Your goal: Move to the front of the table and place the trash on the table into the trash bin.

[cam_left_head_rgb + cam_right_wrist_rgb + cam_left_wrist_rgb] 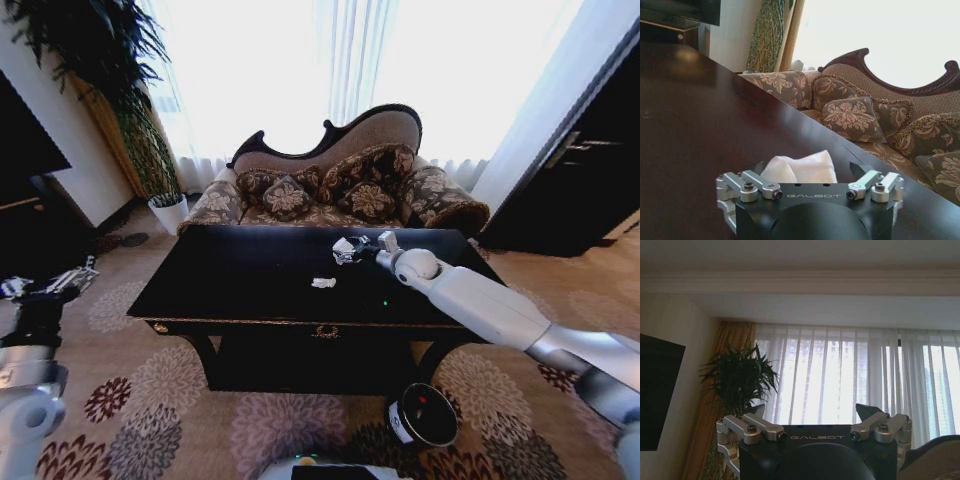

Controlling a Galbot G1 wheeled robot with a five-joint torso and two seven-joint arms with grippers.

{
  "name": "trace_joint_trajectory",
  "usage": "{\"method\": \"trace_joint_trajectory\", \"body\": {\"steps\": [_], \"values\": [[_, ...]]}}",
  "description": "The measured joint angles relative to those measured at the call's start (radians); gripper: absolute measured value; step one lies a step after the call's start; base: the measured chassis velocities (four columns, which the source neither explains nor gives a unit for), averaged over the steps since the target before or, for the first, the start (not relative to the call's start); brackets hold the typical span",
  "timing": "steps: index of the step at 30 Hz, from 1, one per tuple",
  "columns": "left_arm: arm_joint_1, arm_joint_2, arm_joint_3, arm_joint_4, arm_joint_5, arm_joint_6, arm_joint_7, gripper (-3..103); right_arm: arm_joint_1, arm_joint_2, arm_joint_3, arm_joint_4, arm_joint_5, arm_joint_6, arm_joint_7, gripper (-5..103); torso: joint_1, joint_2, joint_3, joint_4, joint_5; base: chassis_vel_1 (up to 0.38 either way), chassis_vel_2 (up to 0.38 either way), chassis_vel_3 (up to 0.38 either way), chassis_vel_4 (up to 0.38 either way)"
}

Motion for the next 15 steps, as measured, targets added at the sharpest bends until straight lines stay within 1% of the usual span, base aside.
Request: {"method": "trace_joint_trajectory", "body": {"steps": [6, 10, 13, 14, 15], "values": [[0.002, 0.001, 0.001, -0.001, 0.002, -0.001, 0.001, 100, 0.0, 0.003, -0.001, -0.027, -0.027, -0.001, -0.013, 100, 0.0, 0.0, 0.0, -0.0002, 0.0001, 0.0, 0.0, 0.0, 0.0], [0.003, 0.003, -0.001, -0.001, 0.002, -0.001, 0.001, 100, 0.006, 0.008, -0.004, -0.033, -0.031, -0.023, -0.008, 100, 0.0, 0.0, 0.0, -0.0001, 0.0001, 0.0, 0.0, 0.0, 0.0], [0.003, 0.005, -0.002, 0.002, 0.002, -0.001, 0.001, 100, 0.025, 0.006, -0.006, -0.017, 0.02, -0.143, 0.026, 100, 0.0, 0.0, 0.0, 0.0, 0.0, 0.0, 0.0, 0.0, 0.0], [0.003, 0.005, -0.002, 0.002, 0.002, -0.001, 0.001, 100, 0.025, 0.006, -0.006, -0.017, 0.02, -0.143, 0.026, 100, 0.0, 0.0, 0.0, 0.0, 0.0, 0.0, 0.0, 0.0, 0.0], [0.002, 0.005, -0.002, 0.003, 0.002, -0.001, 0.001, 100, 0.029, 0.005, -0.007, -0.014, 0.033, -0.16, 0.032, 100, 0.0, 0.0, 0.0, 0.0, -0.0001, 0.0, 0.0, 0.0, 0.0]]}}
